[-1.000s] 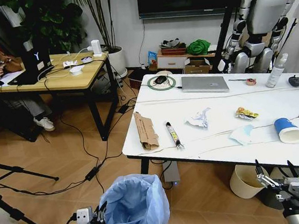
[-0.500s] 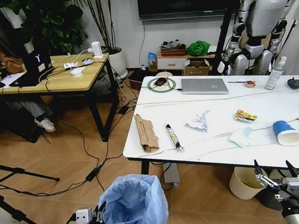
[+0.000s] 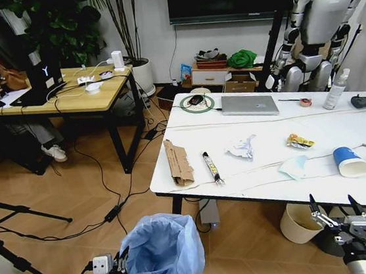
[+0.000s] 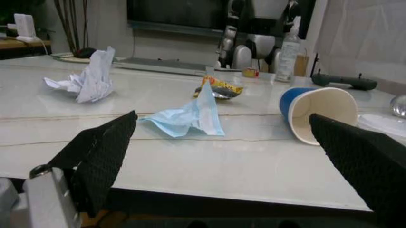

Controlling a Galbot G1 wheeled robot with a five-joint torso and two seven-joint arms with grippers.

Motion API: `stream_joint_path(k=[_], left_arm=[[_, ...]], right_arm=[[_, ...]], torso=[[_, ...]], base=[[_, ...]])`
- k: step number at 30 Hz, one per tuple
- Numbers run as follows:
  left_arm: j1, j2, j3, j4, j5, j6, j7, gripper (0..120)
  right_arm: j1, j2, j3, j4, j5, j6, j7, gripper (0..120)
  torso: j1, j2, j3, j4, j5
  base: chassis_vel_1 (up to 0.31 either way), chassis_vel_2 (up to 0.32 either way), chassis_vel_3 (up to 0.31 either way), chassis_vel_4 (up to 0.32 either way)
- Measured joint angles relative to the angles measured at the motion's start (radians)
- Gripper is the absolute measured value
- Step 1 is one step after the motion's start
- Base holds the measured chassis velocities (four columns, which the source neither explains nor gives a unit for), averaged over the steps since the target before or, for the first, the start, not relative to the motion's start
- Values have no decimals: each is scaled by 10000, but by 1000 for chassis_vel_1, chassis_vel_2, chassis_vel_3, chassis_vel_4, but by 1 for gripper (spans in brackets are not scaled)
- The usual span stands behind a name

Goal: Pick up the trash bin and place the trash from the table into it.

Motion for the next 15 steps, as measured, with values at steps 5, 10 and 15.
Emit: stream_joint_path(k=[5,10,15], left_arm=[[-6,-12,12,0,-2,-16,12,0],[-3,-18,8,0,13,-36,38,0],[44,-34,-32,-21,40,-99,44,0]], right_arm=[[14,0,-1,-28,3,-3,0,100],[-5,0,1,-29,12,-2,0,100],[-80,0,-17,91,100,3,5,100]], torso=[[-7,-18,-10,1,0],[-14,-30,-17,-4,0],[-19,-42,-22,0,0]], base=[[0,0,0,0],[-47,-63,-31,-46],[0,0,0,0]])
